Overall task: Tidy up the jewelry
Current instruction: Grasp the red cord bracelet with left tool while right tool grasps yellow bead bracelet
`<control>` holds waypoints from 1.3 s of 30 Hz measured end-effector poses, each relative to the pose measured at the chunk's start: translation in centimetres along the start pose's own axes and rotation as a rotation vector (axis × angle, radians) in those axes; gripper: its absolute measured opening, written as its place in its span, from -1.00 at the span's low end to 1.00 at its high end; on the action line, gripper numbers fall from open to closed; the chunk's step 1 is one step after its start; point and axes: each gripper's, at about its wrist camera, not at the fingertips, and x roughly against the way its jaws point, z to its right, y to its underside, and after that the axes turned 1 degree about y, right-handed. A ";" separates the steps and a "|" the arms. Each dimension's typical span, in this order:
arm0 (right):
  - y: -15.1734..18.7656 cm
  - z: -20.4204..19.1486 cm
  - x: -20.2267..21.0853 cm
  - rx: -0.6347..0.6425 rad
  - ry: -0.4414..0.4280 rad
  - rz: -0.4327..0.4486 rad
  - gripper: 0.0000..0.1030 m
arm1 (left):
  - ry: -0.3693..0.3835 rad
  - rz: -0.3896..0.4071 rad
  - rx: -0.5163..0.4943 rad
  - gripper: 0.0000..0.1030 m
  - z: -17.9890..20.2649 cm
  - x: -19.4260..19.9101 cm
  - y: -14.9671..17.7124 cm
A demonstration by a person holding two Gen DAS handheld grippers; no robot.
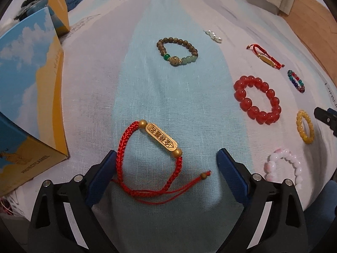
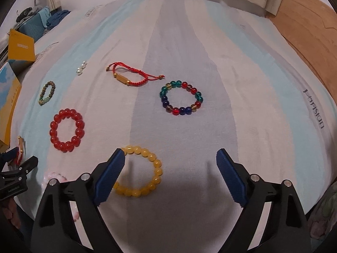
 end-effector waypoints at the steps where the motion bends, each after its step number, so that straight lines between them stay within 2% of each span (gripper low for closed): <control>1: 0.0 0.2 0.0 -0.004 -0.001 -0.001 0.65 | -0.004 0.000 -0.001 0.69 0.0 0.0 0.0; 3: -0.1 0.5 -0.1 -0.005 -0.003 -0.004 0.65 | -0.011 -0.002 0.002 0.61 -0.1 0.0 -0.1; 6: 0.1 1.0 -0.2 -0.007 -0.008 -0.007 0.63 | -0.029 -0.002 0.002 0.36 0.1 0.3 -0.2; 11: 0.3 1.3 -0.5 -0.018 -0.036 -0.031 0.35 | -0.024 -0.001 0.005 0.09 -0.3 0.7 -0.3; 14: 0.3 0.9 -0.7 -0.008 -0.058 -0.046 0.26 | -0.032 -0.003 -0.008 -0.10 -0.3 0.9 -0.3; 22: 0.5 0.3 -2.6 -0.012 -0.072 -0.098 0.26 | -0.024 -0.017 -0.024 -0.88 -0.6 1.4 0.0; 25: 0.8 -0.5 -3.0 0.016 -0.073 -0.104 0.26 | -0.012 -0.020 -0.025 -0.90 -0.8 1.6 0.0; 27: 0.9 -0.8 -3.2 0.028 -0.073 -0.105 0.13 | -0.005 -0.019 -0.021 -0.90 -1.0 1.7 -0.1; 29: 0.9 -1.1 -3.3 0.040 -0.085 -0.107 -0.21 | -0.006 -0.016 -0.027 -0.91 -1.0 1.8 -0.1; 30: 0.9 -1.3 -3.3 0.050 -0.080 -0.106 -0.31 | -0.006 -0.014 -0.030 -0.91 -1.0 1.9 -0.1; 32: 0.8 -1.6 -3.2 0.074 -0.083 -0.114 -0.75 | -0.002 -0.010 -0.029 -0.91 -1.0 2.2 0.0; 34: 0.7 -1.8 -3.0 0.081 -0.090 -0.122 -0.83 | 0.002 -0.007 -0.028 -0.91 -1.0 2.5 0.0; 39: 0.8 -1.9 -2.0 0.071 -0.104 -0.119 -0.83 | 0.010 0.007 -0.028 -0.91 -1.2 3.5 0.1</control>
